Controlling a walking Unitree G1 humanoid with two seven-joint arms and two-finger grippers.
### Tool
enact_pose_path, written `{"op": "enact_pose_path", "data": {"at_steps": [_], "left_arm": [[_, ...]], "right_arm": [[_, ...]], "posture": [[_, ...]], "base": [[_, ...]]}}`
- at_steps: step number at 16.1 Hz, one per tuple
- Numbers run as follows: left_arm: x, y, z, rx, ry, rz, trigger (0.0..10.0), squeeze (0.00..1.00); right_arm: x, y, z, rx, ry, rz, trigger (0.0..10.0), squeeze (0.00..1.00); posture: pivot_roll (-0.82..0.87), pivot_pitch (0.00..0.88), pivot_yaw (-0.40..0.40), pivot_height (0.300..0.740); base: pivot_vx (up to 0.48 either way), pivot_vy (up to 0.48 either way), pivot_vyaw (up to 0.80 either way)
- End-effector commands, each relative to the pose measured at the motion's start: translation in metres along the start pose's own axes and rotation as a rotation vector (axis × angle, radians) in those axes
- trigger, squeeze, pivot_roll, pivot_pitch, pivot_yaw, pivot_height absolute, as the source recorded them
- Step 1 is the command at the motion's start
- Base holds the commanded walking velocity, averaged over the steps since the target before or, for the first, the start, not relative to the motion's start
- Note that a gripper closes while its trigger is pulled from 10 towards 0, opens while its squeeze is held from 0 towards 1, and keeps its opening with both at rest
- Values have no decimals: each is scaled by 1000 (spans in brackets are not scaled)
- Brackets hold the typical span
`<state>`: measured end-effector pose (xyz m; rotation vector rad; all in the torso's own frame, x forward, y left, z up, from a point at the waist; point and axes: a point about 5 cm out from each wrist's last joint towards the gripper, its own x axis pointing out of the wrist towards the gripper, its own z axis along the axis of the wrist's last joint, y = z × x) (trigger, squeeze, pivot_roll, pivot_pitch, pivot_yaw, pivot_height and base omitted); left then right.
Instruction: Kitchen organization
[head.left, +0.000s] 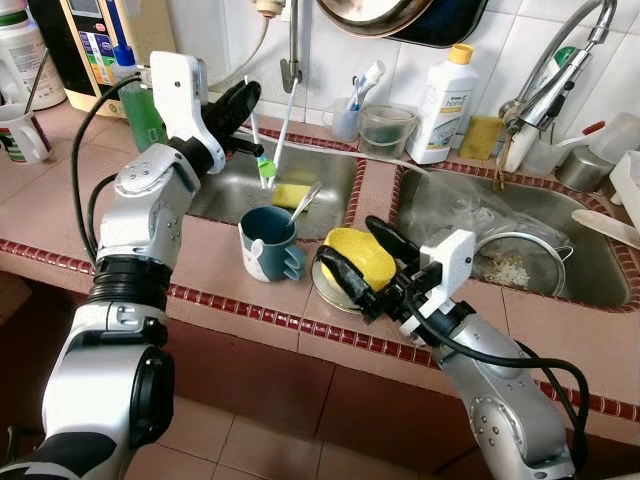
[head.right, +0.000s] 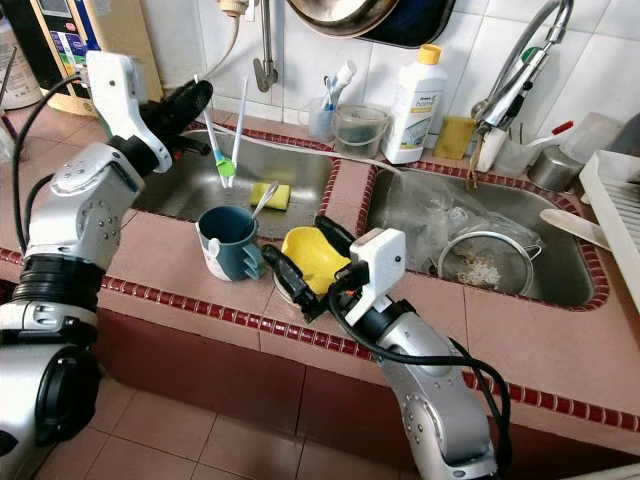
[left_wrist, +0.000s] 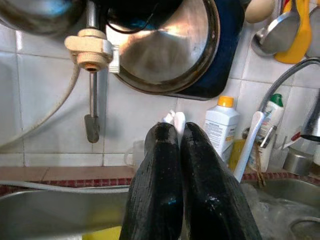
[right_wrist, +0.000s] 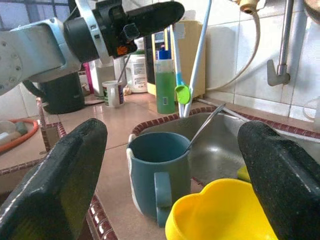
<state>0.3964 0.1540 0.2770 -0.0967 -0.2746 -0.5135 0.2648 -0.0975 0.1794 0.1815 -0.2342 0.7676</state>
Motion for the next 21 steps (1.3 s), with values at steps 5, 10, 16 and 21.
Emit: {"op": "enact_pose_path", "data": {"at_steps": [5, 10, 16, 21], "left_arm": [[6, -2, 7, -3, -32, -32, 10000, 0], [6, -2, 6, -13, -33, -39, 10000, 0], [6, -2, 4, -20, -32, -43, 10000, 0], [5, -2, 4, -26, -35, -43, 10000, 0]], "right_arm": [[1, 0, 12, -20, -39, 10, 10000, 0], [1, 1, 12, -21, -37, 17, 10000, 0], [-1, 2, 12, -21, -32, 23, 10000, 0], [-1, 2, 13, -19, -30, 25, 10000, 0]], "posture": [[-94, 0, -31, 740], [-94, 0, -34, 740], [-99, 0, -37, 740], [-101, 0, -37, 740]], "base": [[0, 0, 0], [0, 0, 0], [121, 0, 0], [294, 0, 0]]}}
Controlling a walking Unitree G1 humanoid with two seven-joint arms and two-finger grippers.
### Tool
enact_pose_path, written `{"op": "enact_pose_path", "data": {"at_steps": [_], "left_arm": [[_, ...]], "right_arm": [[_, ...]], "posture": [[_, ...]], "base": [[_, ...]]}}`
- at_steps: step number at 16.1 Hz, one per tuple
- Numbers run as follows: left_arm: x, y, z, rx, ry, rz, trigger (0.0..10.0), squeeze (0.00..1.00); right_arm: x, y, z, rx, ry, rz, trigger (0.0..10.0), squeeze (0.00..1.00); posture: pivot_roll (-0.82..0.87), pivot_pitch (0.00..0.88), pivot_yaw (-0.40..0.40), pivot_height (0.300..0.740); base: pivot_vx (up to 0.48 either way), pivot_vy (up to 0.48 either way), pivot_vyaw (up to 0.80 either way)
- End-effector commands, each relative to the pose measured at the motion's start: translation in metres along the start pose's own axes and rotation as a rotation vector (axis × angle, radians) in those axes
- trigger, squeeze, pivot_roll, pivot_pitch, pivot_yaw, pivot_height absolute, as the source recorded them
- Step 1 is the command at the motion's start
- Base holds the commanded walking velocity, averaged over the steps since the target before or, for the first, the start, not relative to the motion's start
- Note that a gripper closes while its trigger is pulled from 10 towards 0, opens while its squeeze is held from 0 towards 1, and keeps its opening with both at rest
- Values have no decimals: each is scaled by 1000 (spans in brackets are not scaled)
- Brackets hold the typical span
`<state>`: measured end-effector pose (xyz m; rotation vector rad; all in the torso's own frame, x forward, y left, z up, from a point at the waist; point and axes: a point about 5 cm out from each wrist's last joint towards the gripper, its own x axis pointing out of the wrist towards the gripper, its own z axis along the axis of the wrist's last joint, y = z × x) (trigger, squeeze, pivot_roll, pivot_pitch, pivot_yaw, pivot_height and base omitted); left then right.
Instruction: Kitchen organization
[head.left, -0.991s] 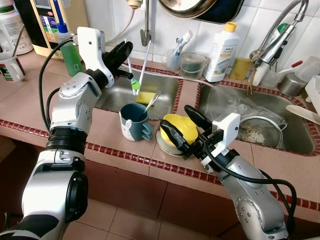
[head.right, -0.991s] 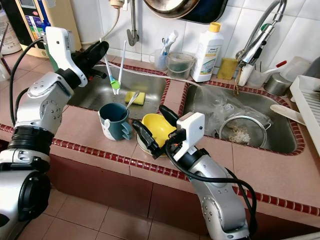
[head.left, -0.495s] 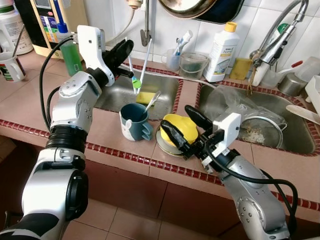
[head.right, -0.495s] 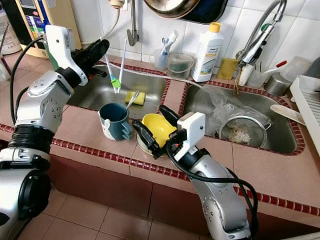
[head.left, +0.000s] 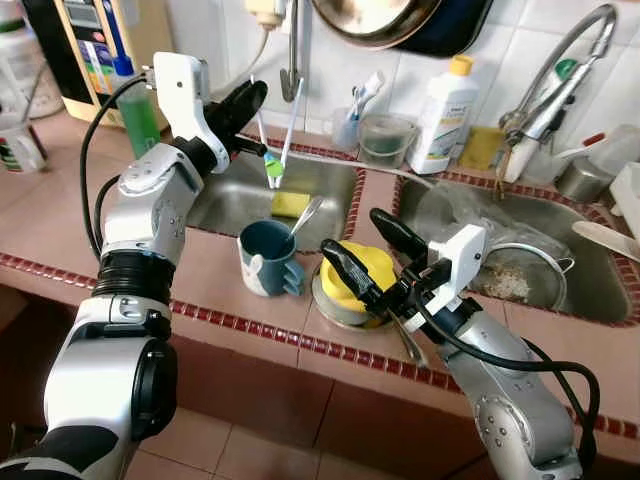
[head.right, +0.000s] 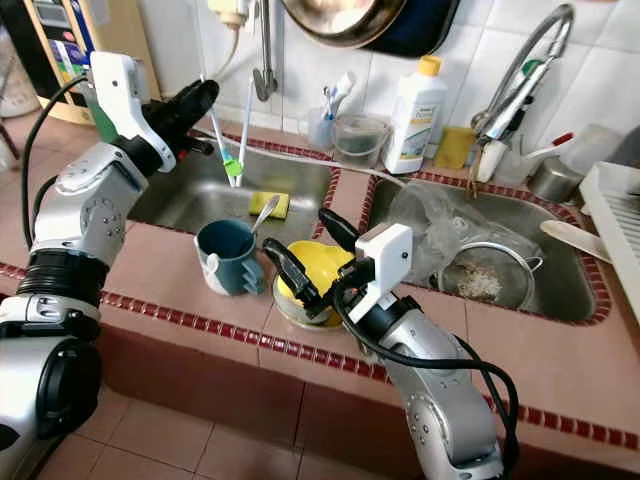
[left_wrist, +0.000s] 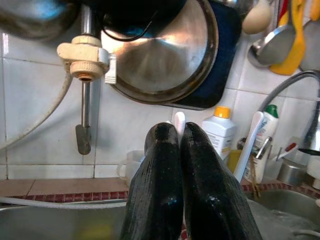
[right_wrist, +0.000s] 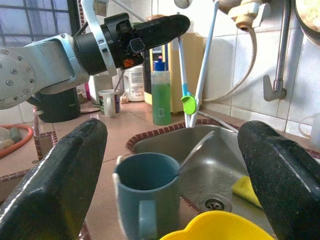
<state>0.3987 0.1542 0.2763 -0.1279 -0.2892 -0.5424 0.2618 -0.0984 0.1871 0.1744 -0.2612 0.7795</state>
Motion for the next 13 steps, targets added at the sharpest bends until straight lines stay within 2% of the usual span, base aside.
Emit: {"op": "enact_pose_path", "data": {"at_steps": [1, 4, 9, 13], "left_arm": [[4, -3, 5, 3, -14, -18, 10000, 0], [4, -3, 5, 3, -14, -18, 10000, 0], [3, -3, 6, -27, -28, -12, 10000, 0], [3, -2, 3, -13, -6, -14, 10000, 0]], "right_arm": [[-1, 0, 4, -5, -8, 9, 10000, 0], [-1, 0, 4, -5, -5, 9, 10000, 0], [-1, 1, 4, -4, -3, 9, 10000, 0], [-1, 1, 4, -3, -2, 8, 10000, 0]], "posture": [[-101, 0, -39, 740], [-100, 0, -40, 740], [-102, 0, -37, 740], [-101, 0, -37, 740]], "base": [[304, 0, 0], [299, 0, 0], [0, 0, 0], [0, 0, 0]]}}
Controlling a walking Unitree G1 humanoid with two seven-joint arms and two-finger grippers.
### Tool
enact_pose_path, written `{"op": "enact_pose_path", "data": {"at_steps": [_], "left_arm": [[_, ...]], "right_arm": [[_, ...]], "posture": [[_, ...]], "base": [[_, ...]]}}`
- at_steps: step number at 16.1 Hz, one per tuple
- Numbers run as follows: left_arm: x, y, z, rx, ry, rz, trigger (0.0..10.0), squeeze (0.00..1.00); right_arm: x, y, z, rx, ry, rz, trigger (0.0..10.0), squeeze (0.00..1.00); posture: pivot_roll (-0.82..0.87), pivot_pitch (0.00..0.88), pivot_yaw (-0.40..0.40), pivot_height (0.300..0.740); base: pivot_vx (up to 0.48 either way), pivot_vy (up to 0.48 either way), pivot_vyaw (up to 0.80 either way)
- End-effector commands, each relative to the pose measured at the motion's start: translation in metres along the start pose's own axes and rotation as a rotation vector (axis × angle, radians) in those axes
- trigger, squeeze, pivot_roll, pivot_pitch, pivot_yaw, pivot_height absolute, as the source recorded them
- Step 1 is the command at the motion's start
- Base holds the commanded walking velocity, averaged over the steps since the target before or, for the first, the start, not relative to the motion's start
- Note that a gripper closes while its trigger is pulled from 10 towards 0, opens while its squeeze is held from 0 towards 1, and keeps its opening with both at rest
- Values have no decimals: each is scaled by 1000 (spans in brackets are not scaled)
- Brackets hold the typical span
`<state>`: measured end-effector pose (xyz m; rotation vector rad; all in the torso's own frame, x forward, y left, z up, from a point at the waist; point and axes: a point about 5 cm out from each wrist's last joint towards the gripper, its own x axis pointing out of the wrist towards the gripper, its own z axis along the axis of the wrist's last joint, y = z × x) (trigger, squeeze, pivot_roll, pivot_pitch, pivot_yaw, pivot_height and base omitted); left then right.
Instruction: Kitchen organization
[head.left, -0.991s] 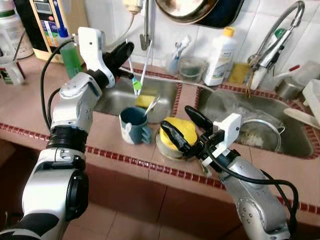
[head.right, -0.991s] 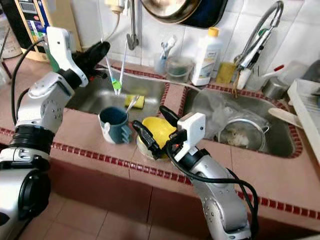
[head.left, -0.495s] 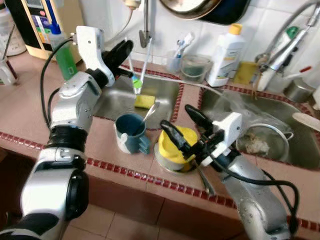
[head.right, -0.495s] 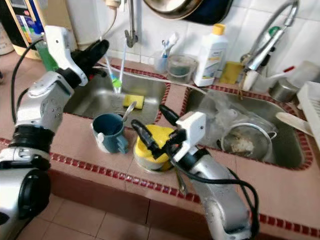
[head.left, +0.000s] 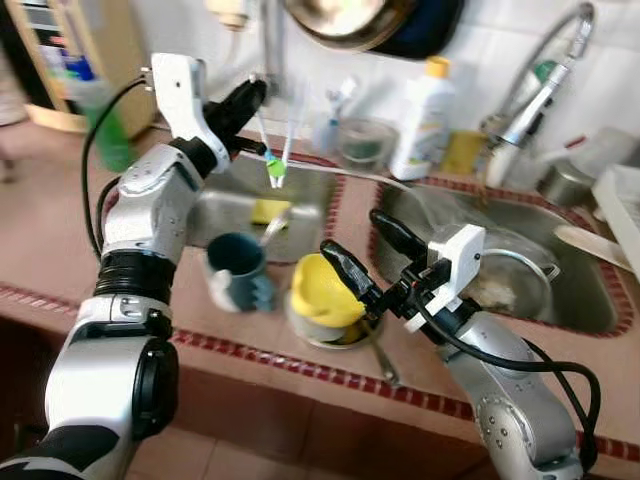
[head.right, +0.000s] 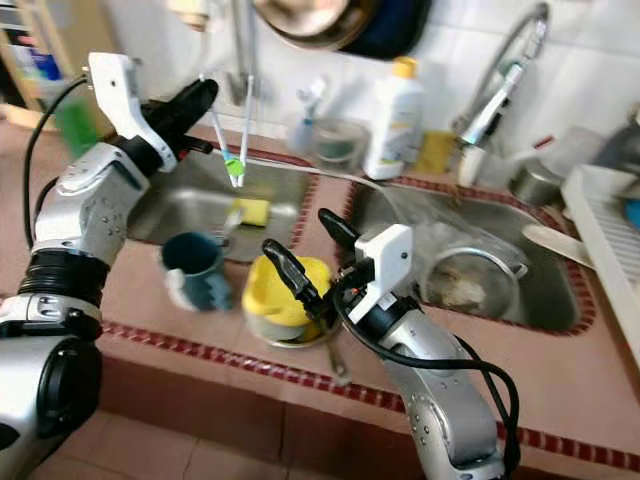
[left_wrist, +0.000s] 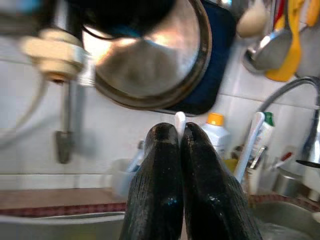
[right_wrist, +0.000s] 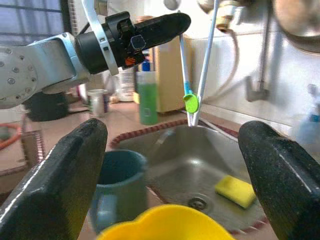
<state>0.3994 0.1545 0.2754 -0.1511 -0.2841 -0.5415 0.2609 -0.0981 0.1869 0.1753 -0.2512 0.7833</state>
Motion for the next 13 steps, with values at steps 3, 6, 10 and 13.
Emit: {"op": "enact_pose_path", "data": {"at_steps": [3, 6, 10, 13], "left_arm": [[4, -4, -9, 52, 86, -18, 10000, 0], [5, -4, -22, 64, 156, -7, 10000, 0], [6, -3, -34, 74, 220, 7, 10000, 0], [7, 1, -31, 94, 246, -5, 10000, 0]], "right_arm": [[-2, 0, 5, -5, -9, -3, 10000, 0], [-6, -2, 8, -15, -8, -39, 10000, 0], [-24, -3, 17, -18, -12, -138, 10000, 0], [-38, 0, 24, -6, -1, -195, 10000, 0]], "posture": [[-107, 0, -32, 740], [-134, 0, -18, 740], [-191, 34, 13, 740], [-228, 87, 32, 740]], "base": [[0, 0, 0], [0, 0, 0], [0, 0, 0], [0, 0, 0]]}}
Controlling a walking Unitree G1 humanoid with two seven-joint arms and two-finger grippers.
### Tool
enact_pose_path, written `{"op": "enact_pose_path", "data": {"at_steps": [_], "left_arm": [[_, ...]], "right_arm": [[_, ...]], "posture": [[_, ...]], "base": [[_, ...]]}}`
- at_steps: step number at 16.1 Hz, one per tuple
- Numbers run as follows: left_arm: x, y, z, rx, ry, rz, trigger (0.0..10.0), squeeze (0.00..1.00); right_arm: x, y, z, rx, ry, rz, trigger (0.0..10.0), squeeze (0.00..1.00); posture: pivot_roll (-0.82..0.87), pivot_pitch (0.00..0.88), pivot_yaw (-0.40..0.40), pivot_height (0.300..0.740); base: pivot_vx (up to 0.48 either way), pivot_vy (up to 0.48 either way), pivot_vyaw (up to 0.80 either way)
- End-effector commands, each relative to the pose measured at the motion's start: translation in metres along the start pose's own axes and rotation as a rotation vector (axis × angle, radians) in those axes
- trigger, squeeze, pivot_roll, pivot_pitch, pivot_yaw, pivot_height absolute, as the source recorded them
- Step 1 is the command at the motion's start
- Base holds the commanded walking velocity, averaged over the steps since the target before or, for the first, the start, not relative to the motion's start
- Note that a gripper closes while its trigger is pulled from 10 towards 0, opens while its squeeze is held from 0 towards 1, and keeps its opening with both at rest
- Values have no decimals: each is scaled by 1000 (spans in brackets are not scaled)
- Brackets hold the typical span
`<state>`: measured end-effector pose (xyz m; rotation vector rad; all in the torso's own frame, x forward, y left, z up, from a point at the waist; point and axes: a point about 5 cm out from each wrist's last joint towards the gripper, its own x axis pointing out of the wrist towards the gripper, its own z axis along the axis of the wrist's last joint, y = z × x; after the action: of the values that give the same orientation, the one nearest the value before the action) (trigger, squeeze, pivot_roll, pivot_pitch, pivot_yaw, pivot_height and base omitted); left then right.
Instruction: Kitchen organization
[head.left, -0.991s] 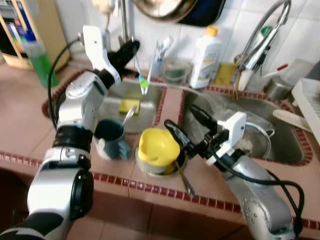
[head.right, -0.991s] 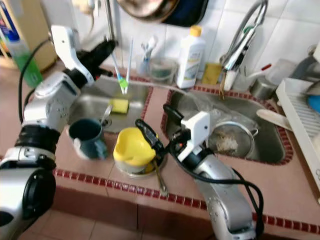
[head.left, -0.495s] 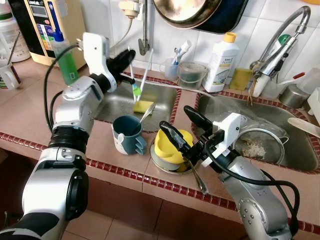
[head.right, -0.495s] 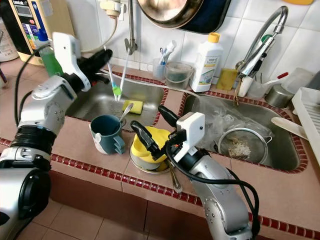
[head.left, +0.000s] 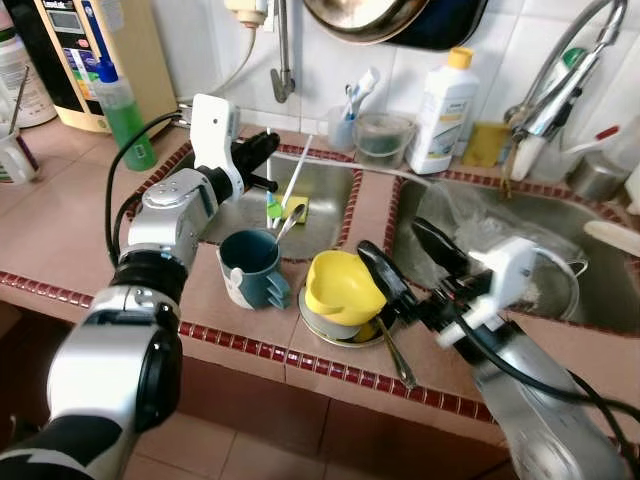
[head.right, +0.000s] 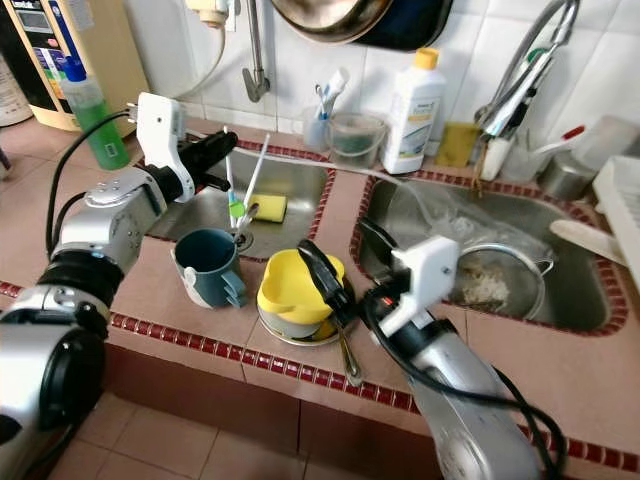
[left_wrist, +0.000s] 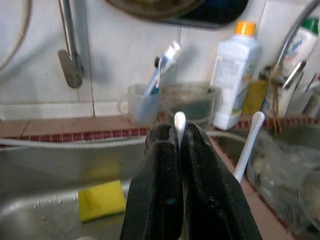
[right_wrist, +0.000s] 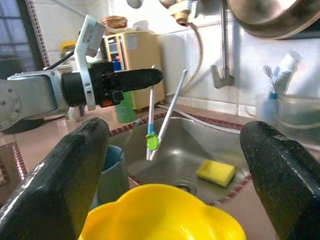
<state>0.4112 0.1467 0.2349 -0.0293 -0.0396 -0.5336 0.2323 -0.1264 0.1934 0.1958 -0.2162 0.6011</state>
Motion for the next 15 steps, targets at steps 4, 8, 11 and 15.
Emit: {"op": "enact_pose_path", "data": {"at_steps": [4, 8, 11, 15], "left_arm": [[7, 0, 16, 69, 10, -29, 10000, 0], [8, 0, 14, 51, 40, -32, 10000, 0], [6, 3, 9, 35, 69, -26, 10000, 0], [3, 11, 11, 19, 82, 20, 10000, 0]], "right_arm": [[-23, -1, 20, 20, -8, -83, 10000, 0], [-38, 9, 24, 59, 38, -90, 10000, 0], [-45, 16, 26, 90, 65, -78, 10000, 0], [-48, 23, 28, 127, 84, -52, 10000, 0]], "posture": [[-273, 157, 42, 740], [-291, 204, 48, 740], [-294, 222, 54, 740], [-291, 225, 57, 740]], "base": [[0, 0, 0], [0, 0, 0], [0, 0, 0], [0, 0, 0]]}}
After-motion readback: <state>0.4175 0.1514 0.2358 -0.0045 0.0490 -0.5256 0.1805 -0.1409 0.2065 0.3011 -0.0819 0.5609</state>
